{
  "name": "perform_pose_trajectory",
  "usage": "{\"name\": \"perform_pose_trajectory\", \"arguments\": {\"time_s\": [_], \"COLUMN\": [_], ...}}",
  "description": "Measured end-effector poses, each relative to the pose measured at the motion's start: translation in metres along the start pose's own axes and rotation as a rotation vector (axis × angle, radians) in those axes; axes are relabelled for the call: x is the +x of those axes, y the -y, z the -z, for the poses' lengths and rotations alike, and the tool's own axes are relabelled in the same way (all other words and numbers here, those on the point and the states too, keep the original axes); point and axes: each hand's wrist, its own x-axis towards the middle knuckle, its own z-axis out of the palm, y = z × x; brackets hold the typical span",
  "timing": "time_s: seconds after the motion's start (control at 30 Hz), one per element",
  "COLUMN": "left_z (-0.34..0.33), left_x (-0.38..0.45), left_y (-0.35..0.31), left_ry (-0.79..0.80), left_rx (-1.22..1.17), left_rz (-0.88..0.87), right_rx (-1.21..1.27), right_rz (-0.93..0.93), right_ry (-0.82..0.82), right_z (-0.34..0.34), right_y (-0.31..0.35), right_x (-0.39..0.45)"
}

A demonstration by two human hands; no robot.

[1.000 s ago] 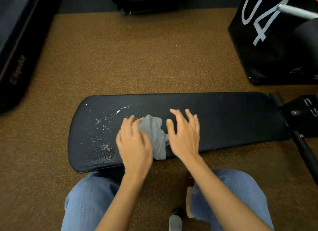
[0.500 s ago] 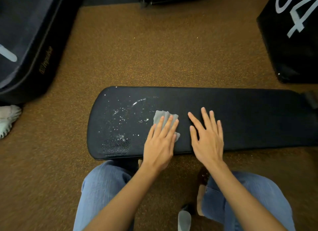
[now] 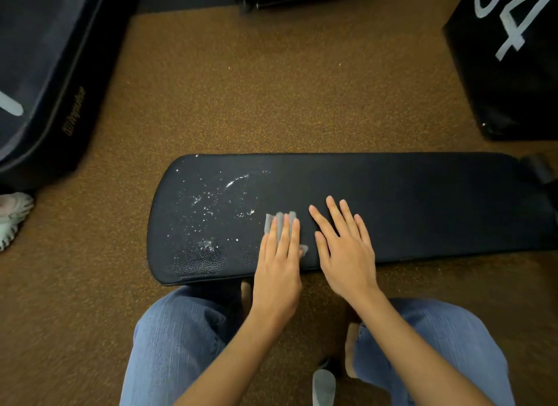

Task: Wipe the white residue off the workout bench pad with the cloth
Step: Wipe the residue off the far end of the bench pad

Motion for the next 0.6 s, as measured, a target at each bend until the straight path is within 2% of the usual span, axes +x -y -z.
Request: {"name": "perform_pose_trajectory", "arguments": {"time_s": [0.1, 0.33, 0.47, 0.6], "left_z": [0.001, 0.005, 0.002, 0.006], "left_x": [0.009, 0.092, 0.048, -0.006], "left_y": [0.011, 0.036, 0.020, -0.002], "left_ry": [0.017, 0.000, -0.058, 0.004], "left_rx": [-0.003, -0.005, -0.057, -0.084], "left_rz": [-0.030, 0.080, -0.008, -0.074], "right_rx": [0.009, 0.021, 0.028, 0.030], "right_rz": [-0.001, -0.018, -0.023, -0.021], "right_ry": [0.001, 0.020, 0.014, 0.028], "right_z": [0.000, -0.001, -0.001, 0.000], "right_y": [0.000, 0.002, 0.001, 0.003], "right_x": [0.001, 0.001, 0.001, 0.001]}}
